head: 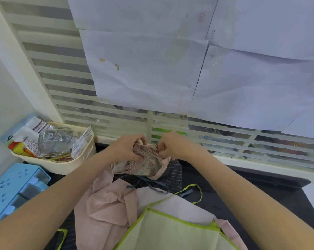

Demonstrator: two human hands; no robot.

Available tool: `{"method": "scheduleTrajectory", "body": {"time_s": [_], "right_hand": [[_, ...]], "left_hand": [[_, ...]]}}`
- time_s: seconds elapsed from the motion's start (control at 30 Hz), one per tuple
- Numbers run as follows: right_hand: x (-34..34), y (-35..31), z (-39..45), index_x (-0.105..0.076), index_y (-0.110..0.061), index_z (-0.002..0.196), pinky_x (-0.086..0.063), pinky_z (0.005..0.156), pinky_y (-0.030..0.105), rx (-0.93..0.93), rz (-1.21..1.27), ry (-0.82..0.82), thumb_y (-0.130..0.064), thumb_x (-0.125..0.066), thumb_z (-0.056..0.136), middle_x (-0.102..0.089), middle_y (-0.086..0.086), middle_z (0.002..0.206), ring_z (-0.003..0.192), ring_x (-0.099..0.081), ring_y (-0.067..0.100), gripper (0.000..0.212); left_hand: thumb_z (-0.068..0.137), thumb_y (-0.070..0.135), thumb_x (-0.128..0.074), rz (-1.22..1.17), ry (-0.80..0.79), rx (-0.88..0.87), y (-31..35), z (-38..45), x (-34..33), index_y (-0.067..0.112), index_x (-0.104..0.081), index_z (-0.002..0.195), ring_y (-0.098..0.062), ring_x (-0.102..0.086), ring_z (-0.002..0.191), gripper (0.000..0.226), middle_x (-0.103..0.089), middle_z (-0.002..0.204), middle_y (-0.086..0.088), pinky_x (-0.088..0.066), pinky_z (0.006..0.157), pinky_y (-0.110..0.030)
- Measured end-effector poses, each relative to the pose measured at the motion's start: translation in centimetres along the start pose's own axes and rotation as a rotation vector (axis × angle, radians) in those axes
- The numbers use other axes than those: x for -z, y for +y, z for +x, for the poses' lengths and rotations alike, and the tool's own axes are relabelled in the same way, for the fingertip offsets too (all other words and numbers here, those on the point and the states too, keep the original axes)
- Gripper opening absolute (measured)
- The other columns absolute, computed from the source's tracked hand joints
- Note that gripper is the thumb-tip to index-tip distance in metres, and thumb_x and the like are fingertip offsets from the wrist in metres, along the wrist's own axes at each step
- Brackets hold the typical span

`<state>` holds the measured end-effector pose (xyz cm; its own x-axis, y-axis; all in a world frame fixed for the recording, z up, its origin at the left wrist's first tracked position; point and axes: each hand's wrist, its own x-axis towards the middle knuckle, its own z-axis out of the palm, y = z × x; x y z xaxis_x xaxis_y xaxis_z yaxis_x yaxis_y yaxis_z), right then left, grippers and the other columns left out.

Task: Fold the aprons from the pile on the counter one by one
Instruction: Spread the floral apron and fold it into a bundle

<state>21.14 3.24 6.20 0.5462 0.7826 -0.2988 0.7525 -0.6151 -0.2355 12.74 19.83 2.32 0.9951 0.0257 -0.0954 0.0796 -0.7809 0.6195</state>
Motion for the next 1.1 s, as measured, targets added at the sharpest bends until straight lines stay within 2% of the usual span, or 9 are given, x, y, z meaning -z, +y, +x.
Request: {"method": "scheduleTrajectory", "body": {"time_s": [0.13,0.27,0.37,0.5,0.63,0.73,0.83,0.97,1.1], "right_hand": [[-1.9,-0.1,0.6,-0.053,-0.008,0.118,-0.042,0.093,0.039,0.041,-0.229,0.109,-0.038,-0.069,0.08,-0.046,0.004,0.121,0.111,-0.045,0.023,0.051],[-3.4,0.7,1.2,-0.052,-0.02,0.13,-0.029,0.106,0.046,0.108,0.068,0.13,-0.039,-0.074,0.075,-0.036,0.0,0.145,0.131,-0.028,0.026,0.062],[-3.9,1.8,1.5,-0.066,-0.011,0.106,-0.046,0.075,0.034,0.083,0.257,0.078,-0.028,-0.076,0.077,-0.067,0.008,0.105,0.096,-0.059,0.026,0.035],[-4.7,3.1,1.6,-0.065,-0.004,0.094,-0.033,0.05,0.027,-0.001,0.188,0.038,-0.019,-0.066,0.083,-0.061,0.004,0.073,0.061,-0.049,0.015,0.019],[-4.2,3.2,0.9,-0.066,-0.01,0.103,-0.037,0.056,0.026,0.014,0.234,-0.098,-0.023,-0.067,0.085,-0.062,0.004,0.082,0.071,-0.049,0.016,0.022],[-3.3,3.5,0.6,-0.064,-0.022,0.101,-0.04,0.065,0.027,0.034,0.221,-0.146,-0.024,-0.069,0.084,-0.062,-0.001,0.088,0.08,-0.051,0.019,0.018],[-2.3,3.9,0.7,-0.064,-0.017,0.116,-0.039,0.065,0.017,0.024,0.233,-0.179,-0.017,-0.065,0.087,-0.065,-0.001,0.098,0.082,-0.054,0.016,0.029],[-1.6,4.5,0.8,-0.063,-0.019,0.119,-0.037,0.065,0.015,0.013,0.282,-0.231,-0.017,-0.062,0.088,-0.059,-0.011,0.089,0.081,-0.05,0.01,0.031],[-2.5,6.4,0.7,-0.061,-0.011,0.088,-0.041,0.072,0.03,-0.07,0.444,-0.228,-0.019,-0.06,0.089,-0.06,0.001,0.079,0.08,-0.054,0.02,0.009]], "left_hand": [[0.07,0.015,-0.079,0.013,-0.003,-0.055,0.5,0.1,-0.1,0.031,-0.044,0.082,-0.01,-0.052,0.071,0.04,-0.06,0.082,0.005,-0.041,0.065,-0.024],[0.064,0.02,-0.081,-0.076,0.039,-0.121,1.8,0.1,-0.2,0.031,-0.041,0.074,0.004,-0.046,0.06,0.043,-0.051,0.068,0.012,-0.035,0.058,-0.013],[0.066,0.025,-0.082,-0.047,0.03,-0.171,2.1,0.4,-0.2,0.032,-0.04,0.072,0.002,-0.046,0.062,0.043,-0.05,0.068,0.012,-0.034,0.058,-0.014],[0.081,0.03,-0.07,0.27,0.005,-0.313,1.8,0.5,0.0,0.025,-0.046,0.081,-0.003,-0.037,0.082,0.025,-0.043,0.091,0.011,-0.03,0.072,-0.016],[0.083,0.034,-0.069,0.429,0.036,-0.467,1.4,0.4,-0.6,0.021,-0.046,0.082,-0.009,-0.039,0.082,0.026,-0.044,0.09,0.007,-0.033,0.071,-0.024],[0.083,0.04,-0.068,0.313,-0.066,-0.355,1.7,0.3,-0.2,0.02,-0.043,0.081,-0.011,-0.041,0.071,0.032,-0.04,0.076,0.013,-0.028,0.06,-0.019],[0.083,0.041,-0.066,0.268,-0.124,-0.302,2.0,0.2,0.1,0.016,-0.043,0.077,-0.005,-0.034,0.061,0.035,-0.037,0.07,0.013,-0.029,0.057,-0.017],[0.086,0.043,-0.061,0.326,-0.204,-0.314,1.8,-0.6,0.2,0.024,-0.039,0.072,0.003,-0.034,0.06,0.033,-0.036,0.073,0.015,-0.029,0.058,-0.014],[0.086,0.04,-0.053,0.367,0.079,-0.487,1.4,-1.9,-1.0,0.026,-0.037,0.076,-0.003,-0.04,0.062,0.023,-0.042,0.076,0.011,-0.03,0.055,-0.016]]}}
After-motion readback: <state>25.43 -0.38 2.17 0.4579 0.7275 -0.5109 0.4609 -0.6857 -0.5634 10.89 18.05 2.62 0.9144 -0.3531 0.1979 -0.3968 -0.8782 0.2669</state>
